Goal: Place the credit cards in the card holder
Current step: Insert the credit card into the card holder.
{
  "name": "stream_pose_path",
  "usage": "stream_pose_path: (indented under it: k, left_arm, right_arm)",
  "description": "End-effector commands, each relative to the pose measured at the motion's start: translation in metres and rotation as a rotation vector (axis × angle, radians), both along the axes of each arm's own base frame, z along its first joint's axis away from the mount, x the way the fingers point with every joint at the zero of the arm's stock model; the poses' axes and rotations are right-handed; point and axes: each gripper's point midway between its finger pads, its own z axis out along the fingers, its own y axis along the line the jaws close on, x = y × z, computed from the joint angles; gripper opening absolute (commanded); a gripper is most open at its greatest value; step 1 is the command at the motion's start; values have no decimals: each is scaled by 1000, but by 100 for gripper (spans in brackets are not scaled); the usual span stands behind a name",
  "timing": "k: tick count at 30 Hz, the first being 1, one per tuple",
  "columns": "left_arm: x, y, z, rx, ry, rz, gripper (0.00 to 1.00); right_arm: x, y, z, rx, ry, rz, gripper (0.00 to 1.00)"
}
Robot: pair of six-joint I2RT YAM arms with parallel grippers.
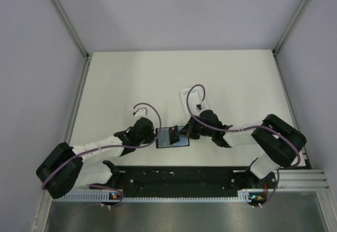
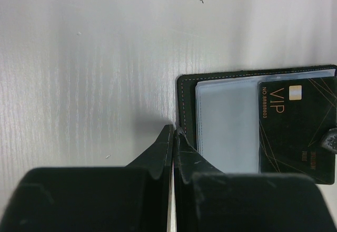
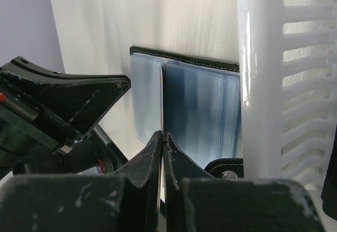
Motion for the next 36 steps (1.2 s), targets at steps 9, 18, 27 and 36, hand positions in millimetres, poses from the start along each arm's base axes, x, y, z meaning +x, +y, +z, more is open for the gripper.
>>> stream_pose_path:
  k: [9,18,27,36]
  left_arm:
    - [-8,8,-9,34,29,-11,0]
    - [-8,7,-10,35,30,-17,0]
    - [-9,8,-10,35,30,-17,0]
    - [-10,6,-11,26,35,-24,0]
  right_arm:
    - [-3,-4,-2,-37,-11,-52,0]
    - [-4,-5,-8,-39,16,-70,0]
    - [-6,7,-9,-28,23,-38,0]
    - [-8,16,-13,-12,33,-26,0]
